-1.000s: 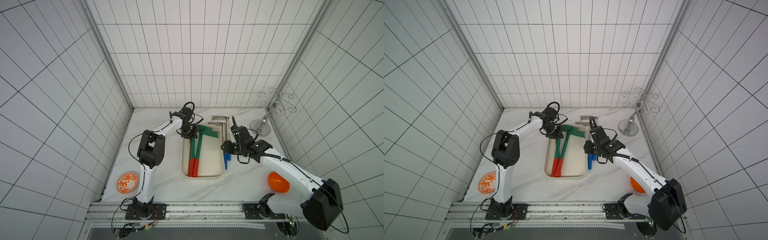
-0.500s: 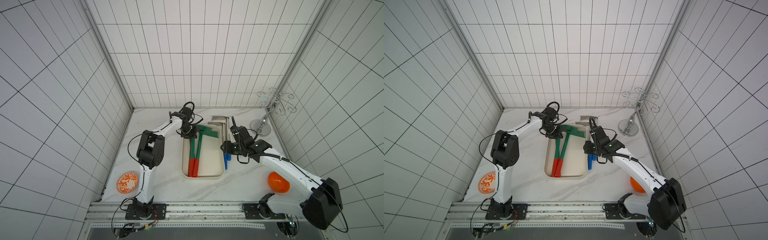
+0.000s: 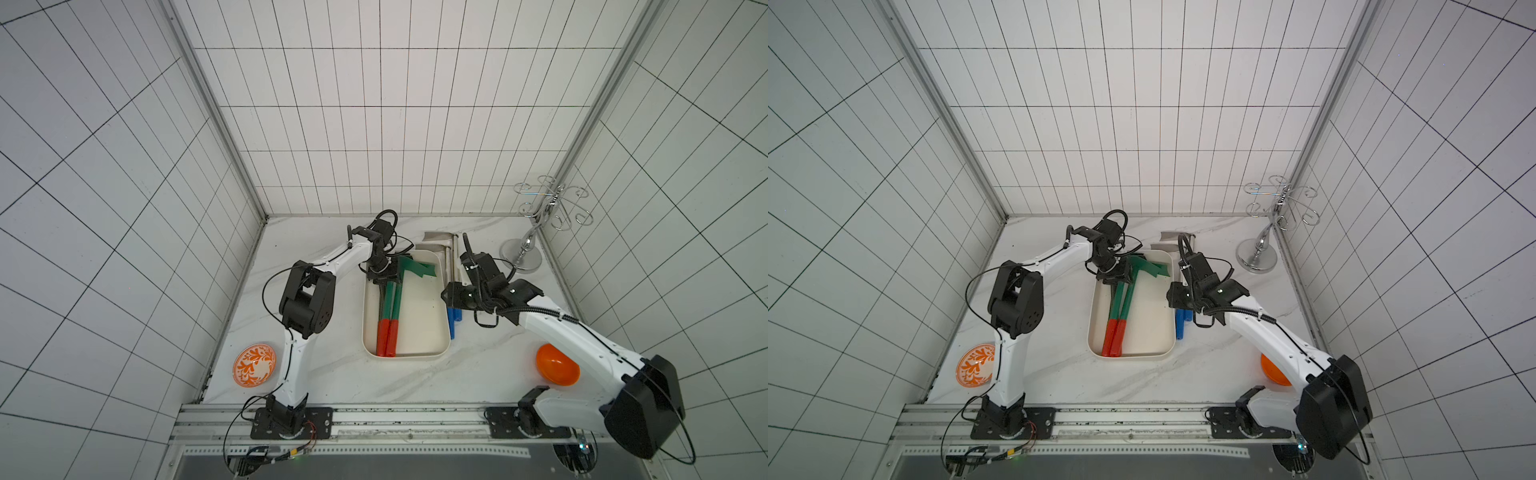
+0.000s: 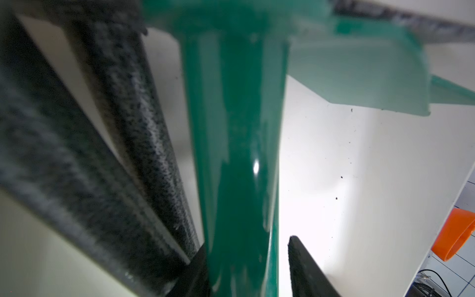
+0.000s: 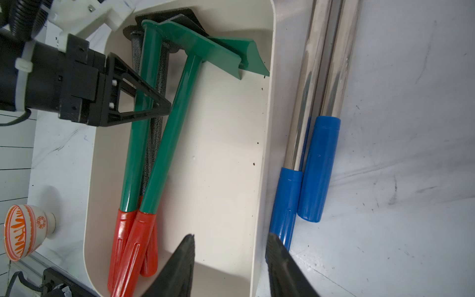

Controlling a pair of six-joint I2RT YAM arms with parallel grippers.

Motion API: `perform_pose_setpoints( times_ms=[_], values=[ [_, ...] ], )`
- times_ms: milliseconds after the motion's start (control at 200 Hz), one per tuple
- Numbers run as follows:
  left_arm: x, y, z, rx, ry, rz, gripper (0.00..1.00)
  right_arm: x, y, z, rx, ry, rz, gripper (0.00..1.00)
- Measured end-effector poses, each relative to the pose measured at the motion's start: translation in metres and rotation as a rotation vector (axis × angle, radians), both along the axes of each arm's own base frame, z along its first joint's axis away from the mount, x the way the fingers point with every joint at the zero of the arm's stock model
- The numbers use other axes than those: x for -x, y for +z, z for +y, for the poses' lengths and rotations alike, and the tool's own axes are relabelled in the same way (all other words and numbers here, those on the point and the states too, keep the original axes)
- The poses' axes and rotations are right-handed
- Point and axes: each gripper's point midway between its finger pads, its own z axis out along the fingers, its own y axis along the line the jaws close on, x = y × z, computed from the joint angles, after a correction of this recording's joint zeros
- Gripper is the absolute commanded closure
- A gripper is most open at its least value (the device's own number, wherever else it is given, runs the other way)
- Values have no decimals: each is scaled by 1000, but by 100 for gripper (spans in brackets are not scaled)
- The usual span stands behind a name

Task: Put the small hoe into the storage box
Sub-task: Place the hoe in the storage box.

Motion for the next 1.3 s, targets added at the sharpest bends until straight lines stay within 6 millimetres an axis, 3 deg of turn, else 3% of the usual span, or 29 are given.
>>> perform_pose_setpoints(
  times_ms=[485, 565, 770, 860, 955, 1169, 1299],
  values=[
    [-15, 20, 16, -35, 33, -61, 49, 0, 0, 0, 0, 0, 0, 53],
    [-20, 36, 26, -46, 51, -104, 48, 0, 0, 0, 0, 0, 0, 53],
    [-30, 100, 64, -80, 106, -296, 44, 0, 0, 0, 0, 0, 0, 53],
    [-26, 111, 80, -104, 119, -343, 43, 0, 0, 0, 1, 0, 0, 53],
    [-18, 100, 91, -143, 112, -344, 40, 0, 0, 0, 1, 0, 0, 53],
    [8, 42, 103, -206, 78, -243, 38, 0, 0, 0, 2, -1, -1, 53],
    [13, 28, 103, -204, 70, -230, 38, 0, 0, -1, 3, -2, -1, 53]
  ],
)
